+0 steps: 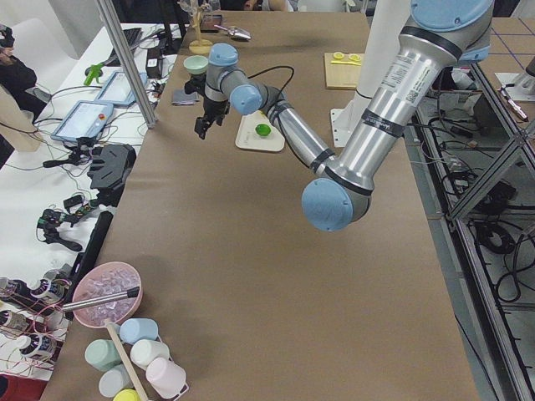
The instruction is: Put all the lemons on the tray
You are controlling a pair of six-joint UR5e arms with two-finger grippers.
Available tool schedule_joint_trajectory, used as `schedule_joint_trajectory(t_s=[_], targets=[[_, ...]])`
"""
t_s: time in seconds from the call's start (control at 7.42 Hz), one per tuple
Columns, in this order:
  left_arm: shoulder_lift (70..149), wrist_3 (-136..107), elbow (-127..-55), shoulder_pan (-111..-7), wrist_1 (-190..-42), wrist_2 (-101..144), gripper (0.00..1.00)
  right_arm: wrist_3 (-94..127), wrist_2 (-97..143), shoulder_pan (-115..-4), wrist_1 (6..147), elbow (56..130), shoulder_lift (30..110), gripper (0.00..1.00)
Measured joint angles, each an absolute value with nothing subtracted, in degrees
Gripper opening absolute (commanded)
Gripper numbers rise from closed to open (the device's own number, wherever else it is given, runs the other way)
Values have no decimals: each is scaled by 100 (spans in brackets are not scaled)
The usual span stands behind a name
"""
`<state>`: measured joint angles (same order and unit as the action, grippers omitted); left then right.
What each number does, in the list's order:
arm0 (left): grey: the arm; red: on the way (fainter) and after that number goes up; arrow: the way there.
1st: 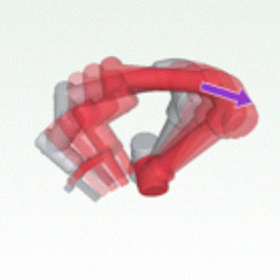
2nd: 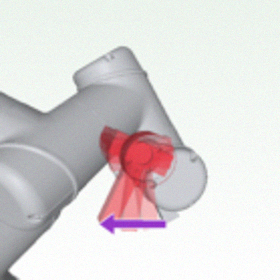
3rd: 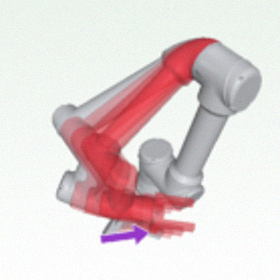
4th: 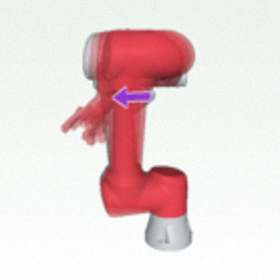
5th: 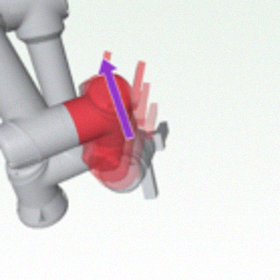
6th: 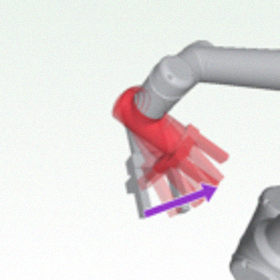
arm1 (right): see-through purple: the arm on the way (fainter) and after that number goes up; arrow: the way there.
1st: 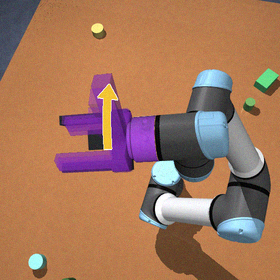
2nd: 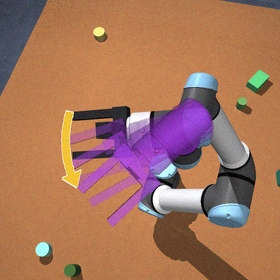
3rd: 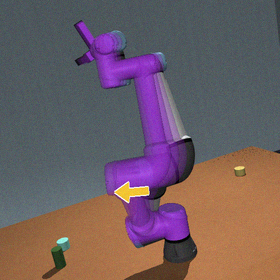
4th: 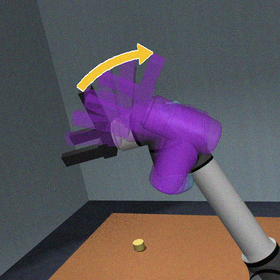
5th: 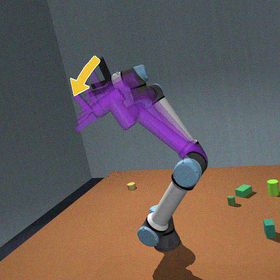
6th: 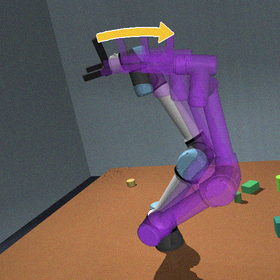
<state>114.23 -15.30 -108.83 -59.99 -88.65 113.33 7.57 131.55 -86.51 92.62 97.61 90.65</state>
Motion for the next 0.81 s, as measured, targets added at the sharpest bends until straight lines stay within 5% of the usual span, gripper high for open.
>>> schedule_joint_trajectory(t_s=[0.4, 0.81], targets=[[9703, -1148, -11112, -7216, -8565, 11519, 98, 772, 13307, -8663, 9312, 9742, 9133, 100], [8817, -972, -10149, -8360, -8993, 12715, 98, 772, 13405, -8666, 9300, 9731, 9219, 100]])
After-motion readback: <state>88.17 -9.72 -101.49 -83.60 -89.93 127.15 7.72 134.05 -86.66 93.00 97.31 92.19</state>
